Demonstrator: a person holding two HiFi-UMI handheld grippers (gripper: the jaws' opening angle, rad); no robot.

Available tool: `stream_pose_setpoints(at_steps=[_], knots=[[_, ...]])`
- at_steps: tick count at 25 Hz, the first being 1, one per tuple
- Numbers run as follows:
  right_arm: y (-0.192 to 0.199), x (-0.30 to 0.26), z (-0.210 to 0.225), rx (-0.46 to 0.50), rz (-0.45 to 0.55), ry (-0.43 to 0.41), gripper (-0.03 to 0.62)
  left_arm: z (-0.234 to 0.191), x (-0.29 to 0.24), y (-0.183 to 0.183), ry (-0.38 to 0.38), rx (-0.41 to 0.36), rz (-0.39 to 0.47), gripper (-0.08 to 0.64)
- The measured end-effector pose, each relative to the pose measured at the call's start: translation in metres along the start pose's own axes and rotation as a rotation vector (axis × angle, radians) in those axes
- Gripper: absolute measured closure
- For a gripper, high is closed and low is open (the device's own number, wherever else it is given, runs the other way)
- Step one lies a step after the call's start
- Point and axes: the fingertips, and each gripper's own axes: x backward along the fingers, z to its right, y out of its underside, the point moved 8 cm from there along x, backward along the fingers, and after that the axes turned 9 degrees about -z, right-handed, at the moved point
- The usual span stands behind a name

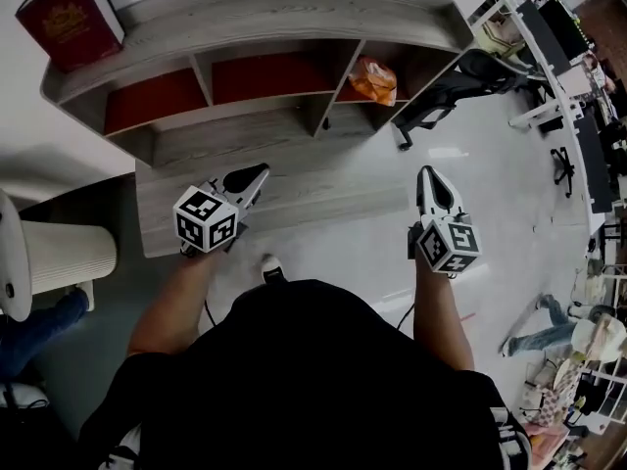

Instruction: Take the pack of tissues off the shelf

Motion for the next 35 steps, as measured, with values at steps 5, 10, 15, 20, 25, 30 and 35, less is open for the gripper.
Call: stream_pose_setpoints(at_steps=[5,10,15,20,25,30,35], knots=[[-0.008,-0.022,-0.027,0.022,-0.003,-0.030,0.580,-0.024,0.011,-0.001,-0.008,0.022,0.016,0.541],[-0.019,-0.032,-0.038,0.041,0.024,-0.054,0.580,-0.026,0.021,-0.004,-0.019,0.021,0.037,0.541],[-0.017,-0.031,-0.030,0.027,0.048,-0.085,0.579,-0.020,0.022,-0.009,-0.042,-0.006,0.030,0.541],[-0.026,-0.035,-0.017,0.028,0.086,-0.134,0.578,-0.012,0.029,-0.024,-0.103,-0.024,0.049,0.541],[-0.039,-0.042,0.018,0.052,0.103,-0.147,0.578,-0.001,0.023,-0.041,-0.167,-0.007,0.094,0.541],[-0.042,-0.054,0.045,0.039,0.106,-0.177,0.578,0.005,0.005,-0.053,-0.200,-0.012,0.084,0.541],[-0.045,-0.070,0.065,0.045,0.104,-0.196,0.578,0.006,-0.007,-0.059,-0.238,-0.002,0.090,0.541]])
